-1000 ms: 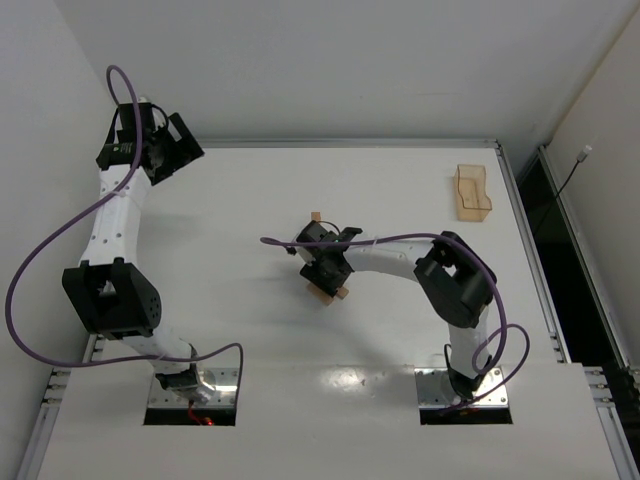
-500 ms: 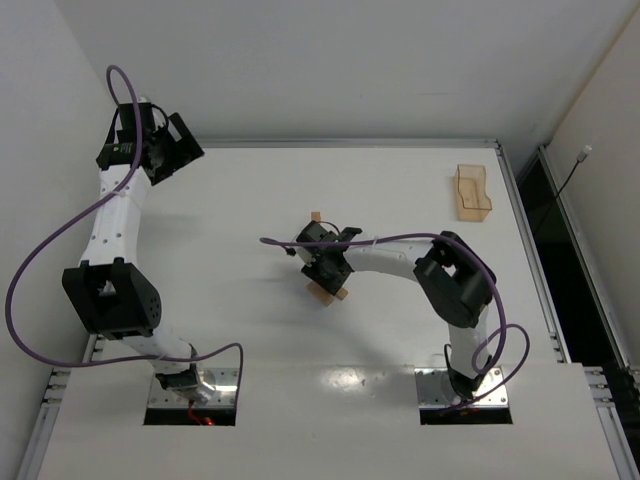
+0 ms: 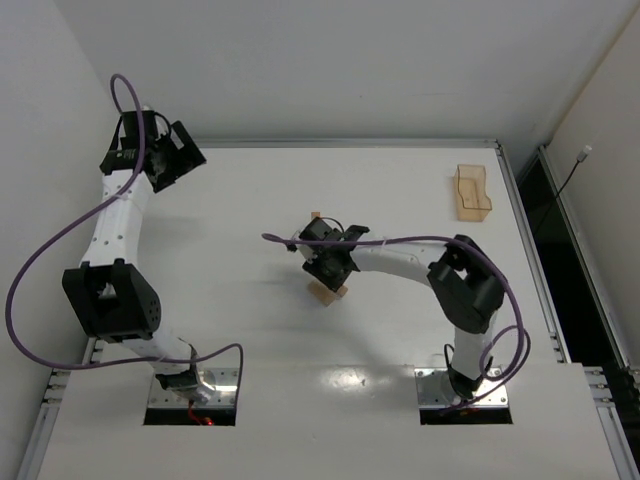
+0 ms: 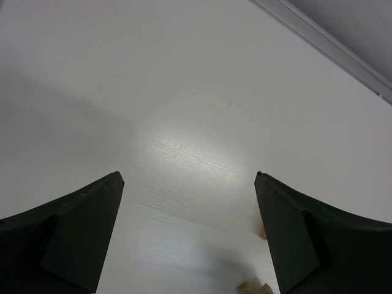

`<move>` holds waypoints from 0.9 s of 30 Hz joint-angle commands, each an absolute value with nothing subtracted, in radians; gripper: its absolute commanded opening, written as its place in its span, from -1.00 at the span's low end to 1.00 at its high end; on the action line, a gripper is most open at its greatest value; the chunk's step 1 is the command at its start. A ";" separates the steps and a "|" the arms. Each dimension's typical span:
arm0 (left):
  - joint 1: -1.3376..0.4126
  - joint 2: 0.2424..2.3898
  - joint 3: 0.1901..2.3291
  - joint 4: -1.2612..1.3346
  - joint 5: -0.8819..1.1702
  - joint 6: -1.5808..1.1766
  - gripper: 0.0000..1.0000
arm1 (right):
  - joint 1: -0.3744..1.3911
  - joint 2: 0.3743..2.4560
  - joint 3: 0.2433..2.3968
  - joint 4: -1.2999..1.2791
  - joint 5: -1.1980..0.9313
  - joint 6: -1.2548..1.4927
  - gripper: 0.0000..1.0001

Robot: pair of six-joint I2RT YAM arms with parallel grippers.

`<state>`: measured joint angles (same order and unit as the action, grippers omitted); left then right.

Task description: Build the wood block tower

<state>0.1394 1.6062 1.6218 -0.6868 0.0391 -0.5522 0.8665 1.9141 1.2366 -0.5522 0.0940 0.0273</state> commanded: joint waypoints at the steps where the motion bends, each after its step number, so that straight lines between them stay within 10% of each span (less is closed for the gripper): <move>1: 0.155 1.522 1.573 -0.654 0.043 -0.575 0.74 | 0.874 1.758 1.235 -0.534 0.083 0.041 -1.00; 12: 0.144 1.417 1.425 -0.615 -0.089 -0.597 0.74 | 0.865 1.638 1.494 -0.679 0.204 0.242 -1.00; 27: 0.101 1.460 1.457 -0.594 -0.184 -0.558 0.74 | 0.755 2.015 2.043 -0.839 0.324 0.687 -1.00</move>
<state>0.1097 1.4490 1.4311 -0.6300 -0.1585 -0.5762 0.7586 1.9556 1.9976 -0.7837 0.3088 0.5785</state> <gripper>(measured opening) 0.868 0.239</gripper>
